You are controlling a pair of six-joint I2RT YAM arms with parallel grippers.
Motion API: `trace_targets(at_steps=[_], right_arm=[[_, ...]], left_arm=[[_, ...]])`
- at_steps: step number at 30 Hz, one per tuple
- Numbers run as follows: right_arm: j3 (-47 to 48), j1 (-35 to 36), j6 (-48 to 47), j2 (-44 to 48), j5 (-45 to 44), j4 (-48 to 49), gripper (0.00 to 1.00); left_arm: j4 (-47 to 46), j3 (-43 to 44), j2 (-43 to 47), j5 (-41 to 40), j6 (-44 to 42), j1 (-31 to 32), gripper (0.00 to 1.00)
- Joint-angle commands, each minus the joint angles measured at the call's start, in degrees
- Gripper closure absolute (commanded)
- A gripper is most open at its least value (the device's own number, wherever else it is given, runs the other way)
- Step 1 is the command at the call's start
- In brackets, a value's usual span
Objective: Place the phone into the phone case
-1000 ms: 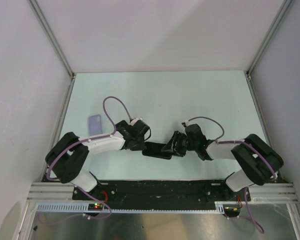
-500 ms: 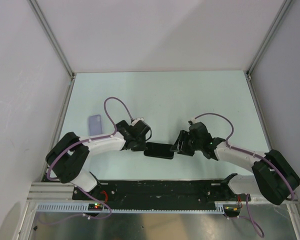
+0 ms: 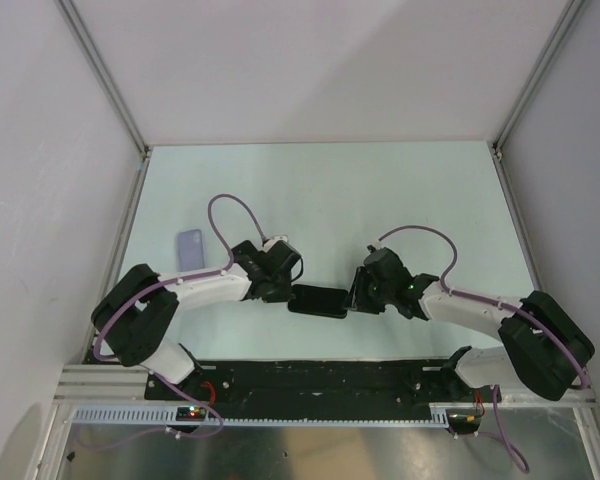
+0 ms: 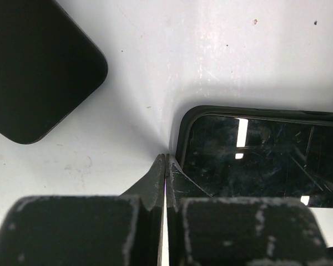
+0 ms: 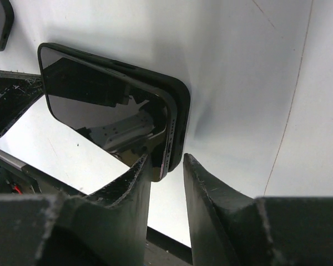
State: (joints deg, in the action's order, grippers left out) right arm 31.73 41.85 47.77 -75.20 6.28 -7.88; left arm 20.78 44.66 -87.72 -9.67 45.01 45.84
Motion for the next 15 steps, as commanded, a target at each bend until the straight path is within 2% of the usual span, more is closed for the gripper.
trace_targets(at_steps=[1,4,8,11,15], right_arm=[[2.9,1.8,-0.3,-1.2,-4.9,-0.3,0.71],[3.8,2.9,-0.3,-2.4,-6.1,-1.4,0.83],[4.5,4.7,-0.2,-4.0,-8.7,-2.6,0.93],[4.7,6.2,0.0,-5.1,-9.6,-3.0,0.98],[4.7,8.5,0.5,-6.9,-10.5,-3.5,1.00]], left_arm=[[-1.4,-0.3,0.4,1.0,0.3,0.4,1.00],[-1.4,-0.2,0.3,1.1,0.3,0.4,1.00],[-1.4,-0.1,0.3,1.3,0.3,0.4,1.00],[-1.4,-0.1,0.4,1.5,0.3,0.4,1.00],[-1.4,-0.2,0.4,1.5,0.4,0.4,1.00]])
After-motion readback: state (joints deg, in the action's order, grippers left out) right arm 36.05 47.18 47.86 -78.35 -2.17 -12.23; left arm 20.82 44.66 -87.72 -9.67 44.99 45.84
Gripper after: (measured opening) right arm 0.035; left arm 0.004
